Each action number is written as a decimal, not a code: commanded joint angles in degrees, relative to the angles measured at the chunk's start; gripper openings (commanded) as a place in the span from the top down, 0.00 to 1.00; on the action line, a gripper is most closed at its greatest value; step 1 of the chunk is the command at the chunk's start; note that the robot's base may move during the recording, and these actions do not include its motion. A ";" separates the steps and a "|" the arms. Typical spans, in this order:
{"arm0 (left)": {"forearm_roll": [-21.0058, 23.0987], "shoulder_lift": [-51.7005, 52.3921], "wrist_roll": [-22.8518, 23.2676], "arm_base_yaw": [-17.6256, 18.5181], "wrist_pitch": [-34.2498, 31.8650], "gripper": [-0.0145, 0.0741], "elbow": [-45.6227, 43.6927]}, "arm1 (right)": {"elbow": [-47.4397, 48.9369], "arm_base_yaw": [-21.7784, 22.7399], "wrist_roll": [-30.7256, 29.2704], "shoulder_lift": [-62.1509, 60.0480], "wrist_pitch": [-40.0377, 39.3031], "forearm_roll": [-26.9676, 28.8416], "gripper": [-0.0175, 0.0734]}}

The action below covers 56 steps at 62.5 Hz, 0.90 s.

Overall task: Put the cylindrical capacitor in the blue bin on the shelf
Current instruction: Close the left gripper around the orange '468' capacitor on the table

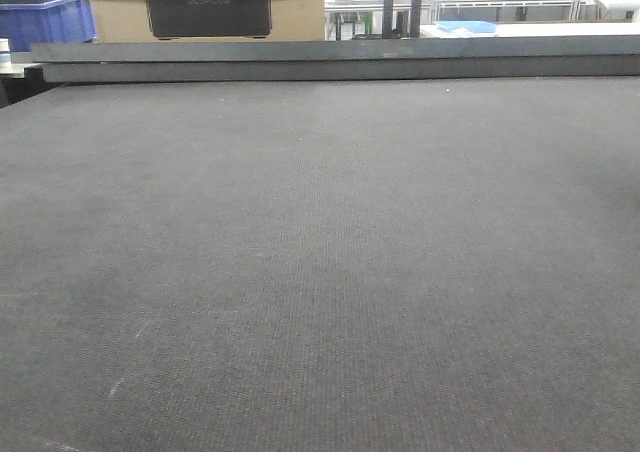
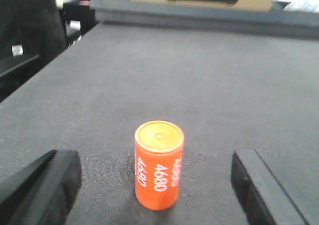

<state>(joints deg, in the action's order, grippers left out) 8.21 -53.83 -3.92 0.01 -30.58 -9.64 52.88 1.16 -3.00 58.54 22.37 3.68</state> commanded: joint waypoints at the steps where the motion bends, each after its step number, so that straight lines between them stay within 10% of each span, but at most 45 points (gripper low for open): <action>1: 0.57 -6.23 -0.45 0.17 -3.86 0.20 -2.14 | 0.58 0.27 -0.06 0.13 -1.80 0.10 0.99; 56: 2.17 -43.25 1.99 0.17 -18.87 0.16 -16.04 | 0.58 0.27 -0.06 0.25 -1.80 0.10 0.99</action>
<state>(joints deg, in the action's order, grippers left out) 9.42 -96.02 -3.23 0.01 -47.52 -24.58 52.88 1.16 -3.00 58.65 22.22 3.80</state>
